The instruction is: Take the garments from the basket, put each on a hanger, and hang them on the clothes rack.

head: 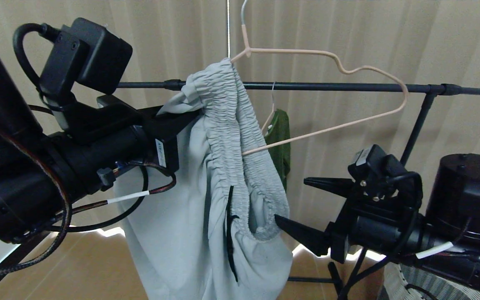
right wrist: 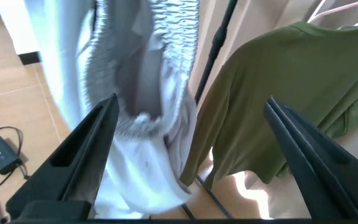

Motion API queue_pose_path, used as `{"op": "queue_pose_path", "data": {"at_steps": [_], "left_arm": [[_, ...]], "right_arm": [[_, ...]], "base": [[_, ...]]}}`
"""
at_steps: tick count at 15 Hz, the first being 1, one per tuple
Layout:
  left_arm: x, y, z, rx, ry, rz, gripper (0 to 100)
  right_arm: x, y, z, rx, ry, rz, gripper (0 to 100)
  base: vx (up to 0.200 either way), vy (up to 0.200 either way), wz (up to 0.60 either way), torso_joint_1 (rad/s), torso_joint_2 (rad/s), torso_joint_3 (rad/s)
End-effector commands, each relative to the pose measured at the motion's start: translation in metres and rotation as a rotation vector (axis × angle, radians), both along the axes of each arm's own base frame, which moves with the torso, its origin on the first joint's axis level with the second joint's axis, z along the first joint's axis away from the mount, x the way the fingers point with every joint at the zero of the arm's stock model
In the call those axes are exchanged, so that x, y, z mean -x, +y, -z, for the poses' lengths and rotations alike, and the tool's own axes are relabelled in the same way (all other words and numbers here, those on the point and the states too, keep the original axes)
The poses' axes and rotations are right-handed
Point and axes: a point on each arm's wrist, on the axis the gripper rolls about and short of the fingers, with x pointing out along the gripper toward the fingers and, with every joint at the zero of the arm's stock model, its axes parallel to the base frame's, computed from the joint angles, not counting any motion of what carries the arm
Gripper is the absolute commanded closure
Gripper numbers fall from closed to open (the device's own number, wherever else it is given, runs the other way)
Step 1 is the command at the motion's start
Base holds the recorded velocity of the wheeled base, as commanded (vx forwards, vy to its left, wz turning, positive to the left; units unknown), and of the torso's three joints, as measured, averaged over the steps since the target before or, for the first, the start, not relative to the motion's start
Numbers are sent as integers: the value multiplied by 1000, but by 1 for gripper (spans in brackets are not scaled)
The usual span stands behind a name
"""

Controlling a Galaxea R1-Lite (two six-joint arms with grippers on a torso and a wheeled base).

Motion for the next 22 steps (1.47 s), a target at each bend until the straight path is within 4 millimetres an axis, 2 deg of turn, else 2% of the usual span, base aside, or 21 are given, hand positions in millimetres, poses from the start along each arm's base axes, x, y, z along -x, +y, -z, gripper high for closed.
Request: {"op": "queue_pose_path", "data": {"at_steps": [1, 4, 8, 14, 18, 22], "left_arm": [[1, -3, -1, 0, -2, 11, 100], [1, -3, -2, 3, -6, 11, 100], [0, -2, -3, 4, -7, 3, 100], [-6, 8, 1, -12, -3, -50, 100], [1, 15, 8, -72, -14, -58, 100], [-2, 25, 25, -168, -3, -101, 100]], "right_arm": [[-8, 8, 12, 27, 37, 3, 0], [-10, 8, 15, 35, 44, 12, 0], [-16, -2, 20, 78, 40, 176, 0], [-34, -48, 13, 72, 24, 374, 0], [-48, -75, 8, 65, 17, 494, 0], [-60, -87, -4, 46, -6, 553, 0]], "base": [[0, 0, 0, 0, 0, 0], [0, 0, 0, 0, 0, 0], [0, 0, 0, 0, 0, 0], [0, 0, 0, 0, 0, 0], [0, 0, 0, 0, 0, 0], [0, 0, 0, 0, 0, 0]]}}
